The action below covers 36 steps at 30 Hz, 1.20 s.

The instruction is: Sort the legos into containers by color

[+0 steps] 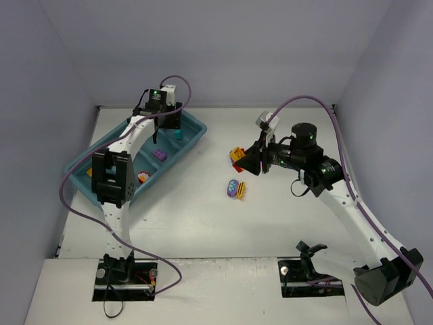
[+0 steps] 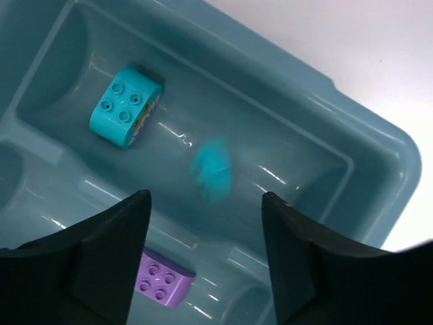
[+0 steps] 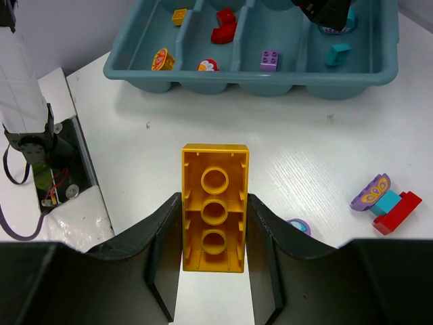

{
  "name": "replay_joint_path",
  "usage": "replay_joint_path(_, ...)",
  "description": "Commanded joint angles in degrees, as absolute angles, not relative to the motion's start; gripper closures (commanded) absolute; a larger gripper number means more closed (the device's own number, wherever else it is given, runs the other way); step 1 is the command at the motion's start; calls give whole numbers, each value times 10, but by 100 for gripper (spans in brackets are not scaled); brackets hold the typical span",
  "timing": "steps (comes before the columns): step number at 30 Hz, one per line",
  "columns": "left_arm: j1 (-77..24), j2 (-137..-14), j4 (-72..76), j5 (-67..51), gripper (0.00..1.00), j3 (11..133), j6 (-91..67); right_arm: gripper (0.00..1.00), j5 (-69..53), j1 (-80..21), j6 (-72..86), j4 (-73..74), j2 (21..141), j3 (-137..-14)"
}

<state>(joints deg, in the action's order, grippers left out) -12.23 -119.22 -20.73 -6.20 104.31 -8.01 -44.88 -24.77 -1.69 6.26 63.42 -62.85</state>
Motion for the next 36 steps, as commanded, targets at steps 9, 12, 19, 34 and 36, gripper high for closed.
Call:
replay_joint_path(9, -114, -1008, -137, -278, 34, 944, -57, 100, -467, -245, -11, 9, 649, -655)
replay_joint_path(12, -121, -899, -72, -408, 34, 832, -83, 100, -507, -245, -5, 5, 671, -672)
replay_joint_path(19, -194, -774, -52, -570, 34, 735, -94, 100, -621, -246, 18, -40, 714, -716)
replay_joint_path(34, -268, -701, -4, -635, 34, 694, -159, 100, -722, -265, 54, -87, 752, -766)
replay_joint_path(36, -271, -696, 35, -641, 34, 694, -183, 100, -722, -272, 54, -87, 755, -769)
